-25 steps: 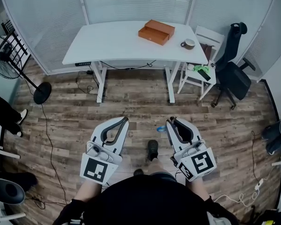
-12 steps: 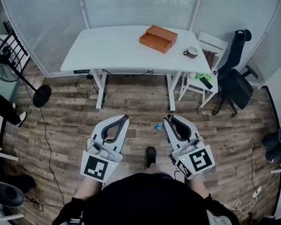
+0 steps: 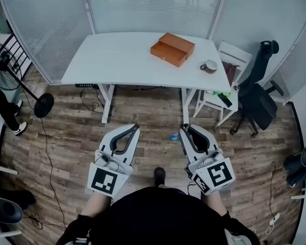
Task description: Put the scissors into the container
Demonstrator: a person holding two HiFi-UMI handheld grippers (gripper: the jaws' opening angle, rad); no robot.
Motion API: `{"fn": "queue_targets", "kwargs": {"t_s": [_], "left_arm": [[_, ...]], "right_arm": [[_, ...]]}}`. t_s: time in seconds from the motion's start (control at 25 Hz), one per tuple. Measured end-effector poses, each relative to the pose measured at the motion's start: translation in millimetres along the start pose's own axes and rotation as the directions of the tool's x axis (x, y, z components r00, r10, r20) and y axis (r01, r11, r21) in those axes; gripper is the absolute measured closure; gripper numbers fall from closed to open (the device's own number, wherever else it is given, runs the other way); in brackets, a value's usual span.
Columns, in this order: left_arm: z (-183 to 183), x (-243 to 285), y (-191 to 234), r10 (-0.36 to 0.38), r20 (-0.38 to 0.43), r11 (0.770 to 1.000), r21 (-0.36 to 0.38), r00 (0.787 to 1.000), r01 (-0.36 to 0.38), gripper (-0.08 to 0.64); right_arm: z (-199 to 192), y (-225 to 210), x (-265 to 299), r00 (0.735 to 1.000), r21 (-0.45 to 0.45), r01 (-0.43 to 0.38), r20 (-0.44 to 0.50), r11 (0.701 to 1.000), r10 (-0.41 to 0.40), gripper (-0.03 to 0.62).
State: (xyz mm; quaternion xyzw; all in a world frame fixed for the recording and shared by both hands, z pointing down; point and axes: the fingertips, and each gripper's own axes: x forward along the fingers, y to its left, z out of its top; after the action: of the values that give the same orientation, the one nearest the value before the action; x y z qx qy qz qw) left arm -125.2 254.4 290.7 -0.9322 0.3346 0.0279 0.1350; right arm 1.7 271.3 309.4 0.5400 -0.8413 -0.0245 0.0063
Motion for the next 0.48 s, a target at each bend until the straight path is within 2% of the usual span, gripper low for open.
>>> {"fn": "queue_targets", "kwargs": {"t_s": [0.48], "left_arm": [[-12.3,81.2,21.2,0.051,0.009,0.999,-0.001,0.999,-0.051,0.545]], "right_arm": [[0.0,-78.8,42.1,0.999,-0.014,-0.036,0.009,0.999,0.036,0.535]]}}
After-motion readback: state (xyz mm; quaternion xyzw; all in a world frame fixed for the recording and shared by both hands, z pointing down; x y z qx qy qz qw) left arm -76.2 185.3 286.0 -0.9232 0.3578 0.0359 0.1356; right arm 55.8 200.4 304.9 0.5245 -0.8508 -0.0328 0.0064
